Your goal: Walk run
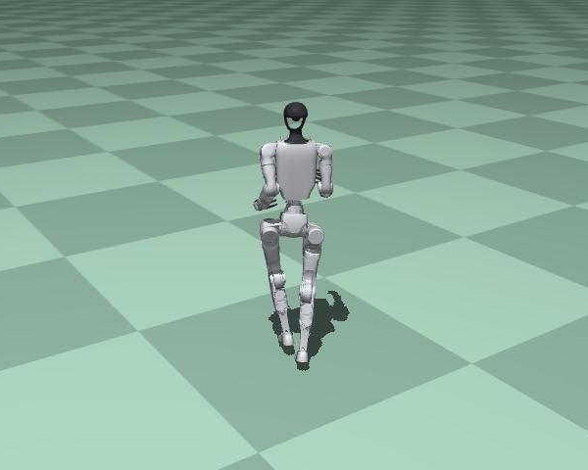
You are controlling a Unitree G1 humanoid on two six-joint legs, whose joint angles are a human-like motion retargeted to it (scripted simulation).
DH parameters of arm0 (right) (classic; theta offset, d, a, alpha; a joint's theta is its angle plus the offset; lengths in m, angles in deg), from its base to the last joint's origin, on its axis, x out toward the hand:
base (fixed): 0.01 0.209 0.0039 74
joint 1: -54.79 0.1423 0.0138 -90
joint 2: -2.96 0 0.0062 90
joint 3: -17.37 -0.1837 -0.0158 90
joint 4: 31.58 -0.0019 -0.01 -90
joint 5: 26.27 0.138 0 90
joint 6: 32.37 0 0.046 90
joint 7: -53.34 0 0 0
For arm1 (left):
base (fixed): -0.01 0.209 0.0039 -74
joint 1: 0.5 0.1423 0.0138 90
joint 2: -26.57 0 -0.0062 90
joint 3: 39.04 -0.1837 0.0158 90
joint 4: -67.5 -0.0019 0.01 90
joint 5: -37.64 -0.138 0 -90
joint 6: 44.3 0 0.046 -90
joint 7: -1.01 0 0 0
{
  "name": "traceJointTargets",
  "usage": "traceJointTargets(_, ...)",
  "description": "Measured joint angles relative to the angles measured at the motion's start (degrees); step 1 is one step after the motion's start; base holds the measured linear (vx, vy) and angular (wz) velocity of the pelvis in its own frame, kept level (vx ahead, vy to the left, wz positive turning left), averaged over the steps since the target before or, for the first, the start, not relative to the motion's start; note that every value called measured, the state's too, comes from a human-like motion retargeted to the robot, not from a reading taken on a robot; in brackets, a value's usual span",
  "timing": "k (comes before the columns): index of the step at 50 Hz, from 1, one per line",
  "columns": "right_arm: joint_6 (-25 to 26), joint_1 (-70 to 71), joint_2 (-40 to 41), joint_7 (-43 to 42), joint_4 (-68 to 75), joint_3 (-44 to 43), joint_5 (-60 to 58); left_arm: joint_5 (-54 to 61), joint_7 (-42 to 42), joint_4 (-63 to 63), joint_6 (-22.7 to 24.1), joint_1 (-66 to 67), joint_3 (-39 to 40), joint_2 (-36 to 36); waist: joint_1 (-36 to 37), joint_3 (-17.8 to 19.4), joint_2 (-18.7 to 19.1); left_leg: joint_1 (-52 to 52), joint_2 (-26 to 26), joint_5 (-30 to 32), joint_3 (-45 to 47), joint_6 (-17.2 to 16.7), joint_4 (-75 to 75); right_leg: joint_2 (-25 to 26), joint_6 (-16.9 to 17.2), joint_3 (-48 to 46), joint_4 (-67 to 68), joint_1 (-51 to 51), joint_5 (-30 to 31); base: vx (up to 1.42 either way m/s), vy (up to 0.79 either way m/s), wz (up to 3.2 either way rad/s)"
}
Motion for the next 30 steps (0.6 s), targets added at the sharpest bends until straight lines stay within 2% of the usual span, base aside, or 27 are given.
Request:
traceJointTargets(3, 0.43, 0.58, -2.63, 1.57, -1.54, 0.52, -2.42, -2.02, 0.01, -0.16, 0.56, -0.79, 0.26, 1.56, 5.66, 2.07, 0.49, 1.41, -1.03, -1.60, 0.40, -2.70, -18.16, 4.11, 2.04, 0.56, -1.48, 6.51, 11.42, 1.24, -0.44, -0.64)
traceJointTargets(5, 1.20, 0.60, -3.97, 2.55, -1.66, 0.23, -4.30, -2.79, 0.42, 0.41, 0.89, -1.96, 0.00, 1.91, 8.48, 3.40, 0.21, 2.51, -1.23, -1.61, 1.09, -3.69, -23.79, 4.48, 5.49, -1.40, -0.48, 10.16, 19.06, 1.53, -0.40, -0.39)
traceJointTargets(6, 1.58, 0.57, -4.38, 2.93, -1.11, 0.05, -5.06, -2.86, 0.98, 0.93, 1.02, -2.74, -0.27, 1.85, 9.49, 4.06, -0.33, 2.60, -0.89, 3.03, 3.08, 2.28, -22.57, 4.50, 8.99, 0.42, 1.51, 11.14, 23.29, 1.29, -0.54, -0.22)
traceJointTargets(7, 1.94, 0.57, -4.68, 3.37, -0.28, -0.09, -5.76, -2.81, 1.57, 1.44, 1.04, -3.59, -0.44, 1.86, 10.19, 4.67, -1.47, 2.79, -0.83, 3.96, 4.35, 6.47, -20.35, 3.78, 11.71, 0.71, 5.88, 11.15, 26.31, 1.20, -0.99, -0.20)
traceJointTargets(10, 2.21, -1.86, -4.27, 6.08, 4.42, -1.80, -8.19, -2.04, 2.45, 2.35, 1.07, -5.10, -1.36, 1.86, 7.81, 4.55, -6.68, 3.77, -4.70, -12.01, -0.48, 7.28, -5.81, -1.89, 13.84, -5.10, 33.32, 4.60, 27.11, 1.77, -0.66, 1.01)
traceJointTargets(11, 2.40, -3.28, -3.71, 7.50, 6.53, -2.47, -9.26, -1.47, 1.97, 2.16, 0.69, -6.11, 0.28, 1.60, 5.68, 3.78, -5.45, 4.06, -3.44, -13.17, -1.48, 7.28, -3.85, 1.62, 14.24, -0.51, 36.43, 2.02, 27.11, 1.52, -0.01, 1.27)
traceJointTargets(12, 2.52, -4.63, -3.18, 8.62, 8.61, -2.83, -10.38, -1.11, 1.65, 1.92, 0.23, -7.25, 1.64, 1.24, 4.17, 2.94, -3.59, 4.58, -1.52, -14.22, -2.62, 7.28, -2.56, 4.81, 13.70, 2.65, 38.07, -0.58, 26.93, 1.15, -0.01, 0.41)
traceJointTargets(13, 2.50, -5.88, -2.74, 9.12, 10.60, -2.58, -11.57, -1.15, 1.66, 1.58, -0.39, -8.62, 2.43, 0.68, 3.93, 1.98, -0.47, 5.54, 1.73, -15.06, -4.03, 7.28, -2.64, 7.38, 11.28, 2.97, 36.79, -3.23, 26.39, 1.22, -0.03, 0.17)
traceJointTargets(15, 1.59, -9.32, -3.99, 8.14, 13.76, -2.78, -13.78, -1.28, 3.54, 0.80, -0.07, -10.99, 0.89, -0.22, 3.87, 0.71, 4.13, 8.59, 4.08, -16.52, -6.99, 7.28, -3.52, 5.64, 5.25, -1.24, 36.32, -8.30, 19.94, 1.30, -0.09, 0.50)
traceJointTargets(18, 0.28, -14.72, -4.91, 7.75, 15.92, -5.38, -15.52, -0.78, 6.20, 0.14, 1.74, -12.47, -1.32, -0.16, 1.76, 0.96, 5.56, 14.89, 2.09, -10.71, -11.40, 7.28, -10.01, 0.72, 2.69, -2.76, 30.59, -15.31, 9.20, 0.97, -0.14, 1.55)
traceJointTargets(22, -1.35, -20.52, -4.50, 6.62, 16.58, -8.96, -16.61, 2.58, 6.15, -0.04, 0.67, -12.53, -4.57, 1.12, -5.42, 1.88, 5.62, 23.68, -1.00, -0.49, -16.89, 7.28, -14.95, -6.25, 5.50, -2.19, 12.71, -21.19, 1.70, 1.14, -0.26, 2.41)
traceJointTargets(25, -2.64, -22.52, -3.55, 3.45, 15.68, -9.70, -16.36, 4.87, 4.89, 0.29, -0.25, -11.95, -5.46, 2.72, -10.25, 2.97, 5.03, 30.40, -1.02, 6.37, -18.10, 6.74, -16.12, -6.10, 6.54, 6.07, -0.02, -22.63, -6.12, 1.25, -0.53, 1.88)
traceJointTargets(27, -3.38, -21.98, -2.74, 0.33, 14.69, -9.36, -15.77, 5.24, 4.19, 0.83, -0.57, -11.78, -5.55, 4.21, -11.32, 3.71, 4.60, 33.36, -0.42, 10.81, -17.95, 5.69, -13.36, -7.08, 10.54, 10.71, -2.19, -22.56, -5.87, 0.98, -0.49, 1.34)
traceJointTargets(28, -3.67, -21.29, -2.30, -1.31, 14.18, -9.16, -15.60, 5.05, 3.95, 1.13, -0.64, -11.66, -5.63, 4.94, -12.48, 4.16, 3.57, 34.33, -1.52, 13.39, -18.86, 4.98, -9.85, -7.27, 12.21, 11.87, -1.35, -22.03, -0.57, 1.13, -0.60, 1.30)
traceJointTargets(30, -3.98, -19.30, -1.33, -3.95, 13.50, -7.90, -15.46, 4.15, 3.14, 1.93, -0.78, -10.82, -4.62, 6.31, -12.61, 3.62, 2.41, 32.40, -2.35, 21.16, -16.51, 1.31, 0.45, -7.10, 10.28, 11.08, 3.20, -20.84, -1.90, 1.29, -0.73, 0.63)
